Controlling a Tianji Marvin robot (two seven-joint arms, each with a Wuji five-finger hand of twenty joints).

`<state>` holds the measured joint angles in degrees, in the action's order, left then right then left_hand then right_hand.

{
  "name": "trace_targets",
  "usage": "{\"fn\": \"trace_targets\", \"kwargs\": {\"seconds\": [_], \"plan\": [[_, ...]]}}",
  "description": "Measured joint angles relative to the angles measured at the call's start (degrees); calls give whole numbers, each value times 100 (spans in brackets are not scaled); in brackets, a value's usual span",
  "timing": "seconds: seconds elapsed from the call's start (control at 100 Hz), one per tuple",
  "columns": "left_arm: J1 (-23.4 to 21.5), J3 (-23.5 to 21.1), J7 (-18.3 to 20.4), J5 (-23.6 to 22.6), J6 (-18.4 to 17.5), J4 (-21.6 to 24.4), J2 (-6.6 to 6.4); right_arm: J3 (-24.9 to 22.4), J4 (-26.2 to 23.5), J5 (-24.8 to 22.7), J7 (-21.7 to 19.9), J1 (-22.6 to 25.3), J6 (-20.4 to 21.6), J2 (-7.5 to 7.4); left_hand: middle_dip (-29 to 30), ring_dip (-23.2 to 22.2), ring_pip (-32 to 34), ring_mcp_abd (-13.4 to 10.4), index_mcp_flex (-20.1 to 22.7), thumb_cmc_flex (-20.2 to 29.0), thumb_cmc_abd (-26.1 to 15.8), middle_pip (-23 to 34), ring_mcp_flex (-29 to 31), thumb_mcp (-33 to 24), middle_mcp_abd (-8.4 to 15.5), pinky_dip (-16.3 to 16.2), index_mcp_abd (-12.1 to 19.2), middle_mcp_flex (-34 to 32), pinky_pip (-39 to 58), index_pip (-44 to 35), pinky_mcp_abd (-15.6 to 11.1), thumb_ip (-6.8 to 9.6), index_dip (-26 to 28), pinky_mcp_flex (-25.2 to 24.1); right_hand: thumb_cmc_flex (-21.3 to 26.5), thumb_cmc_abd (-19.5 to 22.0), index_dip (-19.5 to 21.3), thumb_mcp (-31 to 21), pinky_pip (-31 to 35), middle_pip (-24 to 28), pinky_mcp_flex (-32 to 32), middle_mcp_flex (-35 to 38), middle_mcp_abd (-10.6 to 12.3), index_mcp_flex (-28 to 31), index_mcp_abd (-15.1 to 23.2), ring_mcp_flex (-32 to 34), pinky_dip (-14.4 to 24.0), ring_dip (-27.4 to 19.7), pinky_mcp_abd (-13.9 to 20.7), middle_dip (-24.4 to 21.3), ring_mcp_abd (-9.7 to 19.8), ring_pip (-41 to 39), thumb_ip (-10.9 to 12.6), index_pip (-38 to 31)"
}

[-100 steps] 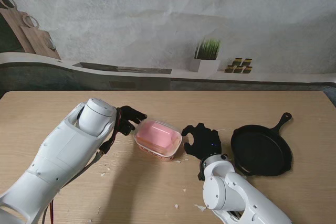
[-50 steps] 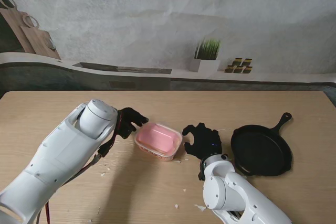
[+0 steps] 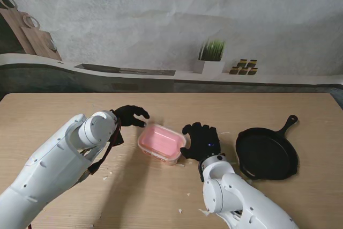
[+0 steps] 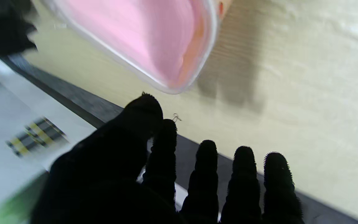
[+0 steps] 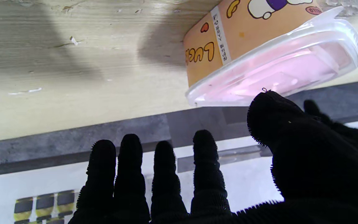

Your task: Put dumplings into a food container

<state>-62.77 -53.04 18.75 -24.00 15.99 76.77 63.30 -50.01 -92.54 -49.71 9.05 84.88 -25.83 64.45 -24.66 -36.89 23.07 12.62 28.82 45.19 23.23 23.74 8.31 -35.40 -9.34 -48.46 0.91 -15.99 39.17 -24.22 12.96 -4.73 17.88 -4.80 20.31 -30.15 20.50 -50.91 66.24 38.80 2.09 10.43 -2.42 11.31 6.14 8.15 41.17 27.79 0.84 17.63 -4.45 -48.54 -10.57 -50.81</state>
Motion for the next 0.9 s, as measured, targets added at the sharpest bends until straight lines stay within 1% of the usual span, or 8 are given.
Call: {"fn": "trace_targets", "kwargs": {"seconds": [0.12,0.19,0.28,0.3,0.42,0.57,0.78,0.9], "plan": [[-52,-14,-146,-517,-1032,-132,-88,208,157,-43,-7,-173,-69,-18,222,211,-247,-217,-282,-259,260,-246,-173,-223,247,171,407,258,-238,5,-49,0,-77,1,0,-184,204,352,-252,-638,0,2,61,-204,-204,0,0,-156,1,-194,36,271,0,-162],[-74,-14,-272,-717,-1353,-250,-115,351,237,-265,-75,-275,-145,-42,346,295,-328,-287,-343,-449,389,-437,-214,-287,347,224,519,286,-430,14,-60,0,-91,1,0,-187,323,520,-288,-870,0,4,63,-276,-361,0,0,-189,1,-266,41,344,0,-270],[-134,-8,-602,-794,-1392,-377,-125,492,349,-306,-35,-384,-253,-40,355,351,-390,-291,-343,-614,509,-514,-214,-343,362,253,527,292,-525,14,-60,1,-92,1,0,-187,452,733,-319,-961,0,4,63,-398,-452,0,0,-192,2,-272,45,353,0,-381],[-143,4,-708,-815,-1409,-415,-124,513,374,-260,13,-403,-270,-34,355,353,-398,-291,-344,-582,509,-546,-214,-346,362,254,528,294,-527,13,-60,1,-92,1,0,-187,479,748,-319,-968,0,4,63,-399,-494,0,0,-192,3,-272,45,356,107,-404],[-119,171,-1399,-1014,-1703,-848,-76,621,508,121,250,-502,-381,45,356,356,-450,-292,-345,-611,510,-569,-216,-362,368,254,545,315,-530,10,-60,1,-92,1,0,-152,547,747,-320,-1008,0,4,64,-455,-496,0,0,-192,3,-272,45,358,109,-469],[-120,224,-1351,-789,-1697,-1005,-14,651,537,160,311,-537,-454,146,357,404,-450,-292,-345,-814,483,-569,-216,-364,369,254,552,315,-530,-13,-56,1,-92,1,-18,-35,558,629,-323,-1009,0,4,64,-456,-497,0,7,-193,4,-272,46,358,109,-548],[-78,288,-1419,-654,-1853,-1158,46,669,537,334,356,-558,-441,188,357,408,-450,-293,-338,-814,409,-546,-216,-357,372,254,584,315,-533,-85,-56,1,-92,1,-73,-30,559,332,-328,-846,1,4,64,-456,-497,0,11,-193,51,-180,47,287,109,-549],[-82,277,-1578,-597,-1938,-1223,90,747,546,355,326,-610,-477,193,357,408,-450,-294,-253,-801,133,-432,-216,-339,372,250,585,315,-585,-432,-56,1,56,1,-73,-30,559,226,-328,-704,1,4,64,-451,-499,0,19,-177,51,-141,47,245,109,-549]]}}
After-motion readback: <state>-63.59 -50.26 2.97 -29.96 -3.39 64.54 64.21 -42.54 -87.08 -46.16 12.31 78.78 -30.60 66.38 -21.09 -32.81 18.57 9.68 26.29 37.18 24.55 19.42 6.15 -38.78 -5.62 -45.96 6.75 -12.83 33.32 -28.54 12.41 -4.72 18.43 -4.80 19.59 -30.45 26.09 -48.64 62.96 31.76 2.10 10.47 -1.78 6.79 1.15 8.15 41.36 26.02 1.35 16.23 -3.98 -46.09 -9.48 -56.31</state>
